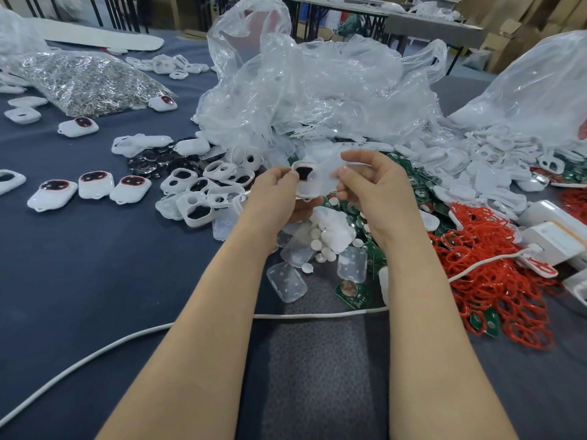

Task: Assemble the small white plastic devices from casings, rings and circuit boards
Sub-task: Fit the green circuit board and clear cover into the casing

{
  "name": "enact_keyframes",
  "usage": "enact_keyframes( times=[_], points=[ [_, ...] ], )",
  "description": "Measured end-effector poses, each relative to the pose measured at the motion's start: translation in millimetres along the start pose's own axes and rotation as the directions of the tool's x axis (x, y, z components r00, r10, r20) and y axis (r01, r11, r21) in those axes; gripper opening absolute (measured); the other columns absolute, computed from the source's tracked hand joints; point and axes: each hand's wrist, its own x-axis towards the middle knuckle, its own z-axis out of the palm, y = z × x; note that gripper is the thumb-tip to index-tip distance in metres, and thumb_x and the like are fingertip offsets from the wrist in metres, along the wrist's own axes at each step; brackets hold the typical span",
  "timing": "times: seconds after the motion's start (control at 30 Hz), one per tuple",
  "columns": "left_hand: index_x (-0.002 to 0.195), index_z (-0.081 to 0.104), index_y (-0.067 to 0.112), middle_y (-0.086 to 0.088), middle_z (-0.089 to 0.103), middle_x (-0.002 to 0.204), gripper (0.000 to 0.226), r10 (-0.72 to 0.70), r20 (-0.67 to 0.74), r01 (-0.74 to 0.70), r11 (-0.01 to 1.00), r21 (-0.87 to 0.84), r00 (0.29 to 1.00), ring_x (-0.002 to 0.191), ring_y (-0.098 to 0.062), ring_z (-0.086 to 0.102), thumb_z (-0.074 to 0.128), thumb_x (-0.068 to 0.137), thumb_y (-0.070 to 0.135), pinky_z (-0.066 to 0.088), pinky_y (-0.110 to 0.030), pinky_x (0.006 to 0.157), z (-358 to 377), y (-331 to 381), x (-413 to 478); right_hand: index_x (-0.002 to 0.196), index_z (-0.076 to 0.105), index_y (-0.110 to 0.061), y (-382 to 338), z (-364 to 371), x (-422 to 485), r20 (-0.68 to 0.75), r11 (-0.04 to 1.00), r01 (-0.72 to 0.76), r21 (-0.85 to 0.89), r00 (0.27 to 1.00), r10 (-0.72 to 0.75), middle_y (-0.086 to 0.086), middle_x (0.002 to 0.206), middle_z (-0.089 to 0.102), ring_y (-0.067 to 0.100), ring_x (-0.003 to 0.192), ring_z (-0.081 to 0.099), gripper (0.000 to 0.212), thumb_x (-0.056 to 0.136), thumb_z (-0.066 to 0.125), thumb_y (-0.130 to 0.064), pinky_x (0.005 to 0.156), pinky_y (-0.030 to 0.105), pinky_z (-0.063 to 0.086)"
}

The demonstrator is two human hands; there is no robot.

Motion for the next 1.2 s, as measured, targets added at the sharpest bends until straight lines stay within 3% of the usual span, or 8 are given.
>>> enact_keyframes(
  times=[0.2, 0.3, 0.4, 0.47, 0.7, 0.8, 1.0, 1.2],
  points=[
    [0.119, 0.053, 0.011, -0.010, 0.068, 0.106, 0.024, -0.013, 0.052, 0.010, 0.999, 0.049, 0.999, 0.065, -0.014, 0.071, 0.035, 0.104, 0.016, 0.059, -0.025, 0.062, 1.1, -2.8, 1.7, 0.082, 0.062, -0.020, -0.8, 3.6, -1.2, -0.014, 0.984, 0.070, -0.161, 0.997, -0.073, 0.000, 0.072, 0.067, 0.004, 0.050, 0.053, 0.017, 0.089, 0.062, -0.004, 0.053, 0.017, 0.048],
    [0.105, 0.057, 0.015, -0.005, 0.070, 0.094, 0.023, -0.012, 0.097, 0.006, 0.997, 0.072, 0.995, 0.070, -0.015, 0.071, 0.033, 0.104, 0.015, 0.059, -0.026, 0.065, 0.6, -1.9, -0.6, 0.080, 0.062, -0.026, 1.1, 5.2, -0.8, -0.002, 0.967, 0.103, -0.231, 0.994, -0.107, -0.001, 0.075, 0.064, 0.008, 0.059, 0.054, 0.019, 0.088, 0.064, -0.008, 0.058, 0.021, 0.048],
    [0.097, 0.056, 0.019, -0.003, 0.071, 0.088, 0.025, -0.005, 0.123, -0.006, 0.996, 0.090, 0.992, 0.070, -0.015, 0.071, 0.033, 0.104, 0.015, 0.059, -0.027, 0.069, 0.4, -1.1, -1.8, 0.078, 0.062, -0.029, 2.7, 7.7, -0.3, -0.008, 0.958, 0.115, -0.264, 0.993, -0.121, -0.008, 0.072, 0.061, 0.000, 0.059, 0.053, 0.023, 0.087, 0.065, -0.009, 0.057, 0.013, 0.043],
    [0.098, 0.056, 0.018, -0.003, 0.071, 0.088, 0.024, 0.001, 0.128, -0.013, 0.995, 0.094, 0.992, 0.069, -0.014, 0.071, 0.034, 0.104, 0.015, 0.059, -0.027, 0.069, 0.5, -1.3, -2.3, 0.076, 0.061, -0.031, 3.3, 9.0, -0.1, -0.018, 0.954, 0.120, -0.274, 0.991, -0.129, -0.011, 0.070, 0.059, -0.003, 0.060, 0.052, 0.024, 0.086, 0.065, -0.009, 0.057, 0.008, 0.041],
    [0.116, 0.055, 0.012, -0.006, 0.071, 0.097, 0.025, -0.014, 0.134, 0.004, 0.997, 0.072, 0.991, 0.072, -0.014, 0.071, 0.033, 0.104, 0.016, 0.059, -0.026, 0.068, 0.3, -1.0, -1.4, 0.077, 0.063, -0.030, 5.8, 10.4, 1.2, -0.034, 0.937, 0.141, -0.321, 0.987, -0.160, -0.014, 0.068, 0.054, 0.000, 0.058, 0.046, 0.020, 0.085, 0.066, -0.013, 0.058, 0.013, 0.043],
    [0.119, 0.054, 0.011, -0.006, 0.071, 0.098, 0.026, -0.017, 0.133, 0.009, 0.998, 0.061, 0.991, 0.071, -0.015, 0.071, 0.033, 0.104, 0.015, 0.059, -0.026, 0.068, 0.0, -1.8, -1.0, 0.076, 0.063, -0.032, 4.5, 9.7, 0.6, -0.060, 0.945, 0.137, -0.298, 0.985, -0.161, -0.014, 0.069, 0.054, -0.002, 0.058, 0.046, 0.021, 0.086, 0.066, -0.014, 0.057, 0.011, 0.042],
    [0.120, 0.054, 0.010, -0.009, 0.070, 0.104, 0.027, -0.030, 0.129, 0.024, 0.998, 0.050, 0.991, 0.068, -0.013, 0.071, 0.033, 0.104, 0.015, 0.059, -0.024, 0.062, -0.6, -3.2, 0.4, 0.083, 0.065, -0.026, 2.1, 3.3, 0.0, -0.129, 0.993, 0.078, -0.091, 0.988, -0.090, 0.002, 0.079, 0.062, 0.003, 0.055, 0.047, 0.015, 0.088, 0.064, -0.012, 0.059, 0.023, 0.039],
    [0.098, 0.059, 0.018, -0.008, 0.073, 0.095, 0.023, -0.012, 0.127, 0.006, 0.999, 0.049, 0.992, 0.070, -0.014, 0.072, 0.038, 0.104, 0.027, 0.059, -0.026, 0.064, -0.9, -4.4, 0.5, 0.080, 0.065, -0.025, 0.8, 2.3, 0.4, -0.188, 0.997, 0.071, 0.014, 0.980, -0.067, -0.005, 0.067, 0.060, 0.004, 0.050, 0.044, 0.018, 0.088, 0.064, -0.009, 0.052, 0.020, 0.038]
  ],
)
